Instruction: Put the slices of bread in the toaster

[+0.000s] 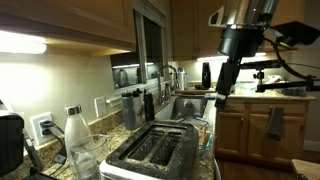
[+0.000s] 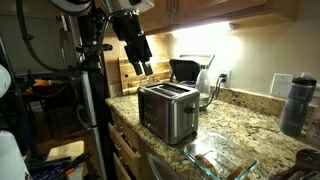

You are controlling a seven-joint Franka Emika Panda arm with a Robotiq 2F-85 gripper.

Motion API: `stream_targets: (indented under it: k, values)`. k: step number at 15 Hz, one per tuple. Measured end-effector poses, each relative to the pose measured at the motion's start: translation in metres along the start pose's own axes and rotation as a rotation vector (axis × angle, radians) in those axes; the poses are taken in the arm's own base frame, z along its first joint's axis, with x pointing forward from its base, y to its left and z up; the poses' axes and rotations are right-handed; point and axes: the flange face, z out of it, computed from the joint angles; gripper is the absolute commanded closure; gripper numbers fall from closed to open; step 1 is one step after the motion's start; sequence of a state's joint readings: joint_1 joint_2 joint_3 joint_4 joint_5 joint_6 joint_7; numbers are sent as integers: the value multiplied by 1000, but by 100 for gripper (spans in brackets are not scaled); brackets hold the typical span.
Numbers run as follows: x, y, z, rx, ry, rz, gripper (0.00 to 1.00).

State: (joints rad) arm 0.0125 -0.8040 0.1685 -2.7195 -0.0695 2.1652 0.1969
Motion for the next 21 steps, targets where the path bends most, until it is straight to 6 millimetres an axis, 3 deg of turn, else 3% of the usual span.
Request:
stream_targets:
  k: [10, 21]
  values:
    - [-2, 44, 23, -79, -32, 109, 0]
    - [7, 90, 26, -13, 22, 241, 0]
